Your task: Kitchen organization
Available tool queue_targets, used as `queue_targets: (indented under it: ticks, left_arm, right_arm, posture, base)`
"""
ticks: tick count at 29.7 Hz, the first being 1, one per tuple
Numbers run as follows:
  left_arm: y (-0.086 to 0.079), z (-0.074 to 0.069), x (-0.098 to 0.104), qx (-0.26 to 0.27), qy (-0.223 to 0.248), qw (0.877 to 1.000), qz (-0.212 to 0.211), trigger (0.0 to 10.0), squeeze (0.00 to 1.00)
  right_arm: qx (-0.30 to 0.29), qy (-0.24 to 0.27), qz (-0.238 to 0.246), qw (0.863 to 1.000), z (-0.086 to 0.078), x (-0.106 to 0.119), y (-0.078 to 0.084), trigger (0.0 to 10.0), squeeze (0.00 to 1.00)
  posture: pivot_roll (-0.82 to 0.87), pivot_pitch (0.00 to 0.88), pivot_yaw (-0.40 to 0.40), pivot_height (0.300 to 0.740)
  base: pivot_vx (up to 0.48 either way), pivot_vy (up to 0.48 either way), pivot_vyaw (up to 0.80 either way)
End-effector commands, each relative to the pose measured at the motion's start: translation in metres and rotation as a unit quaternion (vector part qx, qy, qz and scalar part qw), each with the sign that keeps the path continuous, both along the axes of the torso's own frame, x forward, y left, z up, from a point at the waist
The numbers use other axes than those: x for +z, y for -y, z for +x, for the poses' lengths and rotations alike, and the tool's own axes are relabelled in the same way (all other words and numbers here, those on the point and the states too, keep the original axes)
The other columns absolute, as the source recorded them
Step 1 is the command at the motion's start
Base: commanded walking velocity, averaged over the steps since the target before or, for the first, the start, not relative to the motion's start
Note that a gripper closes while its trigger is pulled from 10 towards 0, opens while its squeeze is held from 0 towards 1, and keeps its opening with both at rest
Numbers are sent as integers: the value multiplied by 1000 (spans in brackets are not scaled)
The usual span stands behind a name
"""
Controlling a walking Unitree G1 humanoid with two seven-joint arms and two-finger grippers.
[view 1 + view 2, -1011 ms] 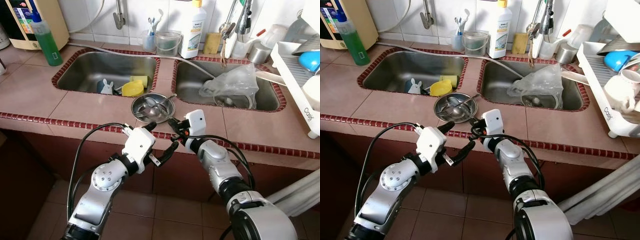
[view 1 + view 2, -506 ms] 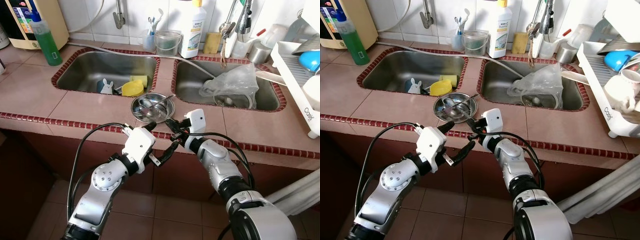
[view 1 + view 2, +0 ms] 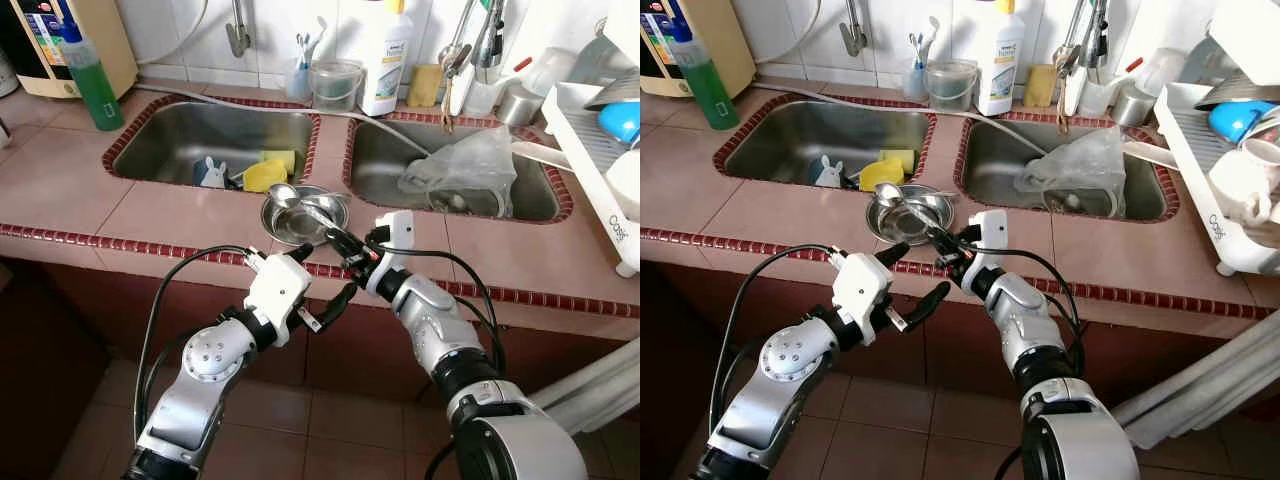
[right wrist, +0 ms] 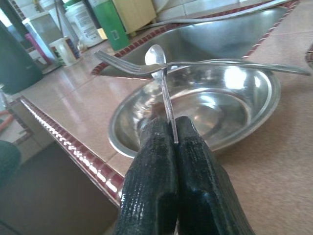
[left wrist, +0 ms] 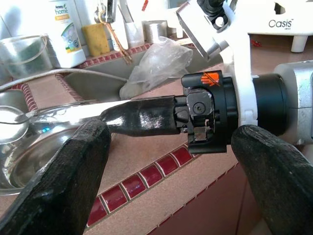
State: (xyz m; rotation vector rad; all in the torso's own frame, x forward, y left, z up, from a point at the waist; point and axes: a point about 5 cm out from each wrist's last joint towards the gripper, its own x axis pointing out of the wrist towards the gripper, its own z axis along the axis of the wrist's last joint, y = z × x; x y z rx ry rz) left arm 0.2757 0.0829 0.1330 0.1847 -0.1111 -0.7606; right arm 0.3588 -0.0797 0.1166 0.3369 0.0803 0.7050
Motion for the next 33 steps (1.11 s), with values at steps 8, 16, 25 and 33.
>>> queue_targets:
  ticks: [8,16,25,33]
  left_arm:
    - [-1,0,4,5,5,1000,-2,10000,0]
    - [-1,0,4,8,6,1000,-2,10000,0]
    - [0,-1,3,12,6,1000,-4,10000,0]
    - [0,-1,3,15,6,1000,-5,10000,0]
  right_arm:
    - [19,-7,9,1000,-5,-2,-3,10000,0]
    - [39,-25,32,998,-8,-4,-7,10000,0]
    - [61,-47,59,995,-12,-8,-11,10000,0]
    - [69,-65,68,993,-15,-12,-10,10000,0]
  posture:
    - [-18,92,-26,740]
    - [-15,92,-32,740]
    - [-13,93,-41,740]
    - [-13,95,-44,740]
  base:
    - [0,0,0]
    - [0,0,0]
    - [0,0,0]
    - [0,0,0]
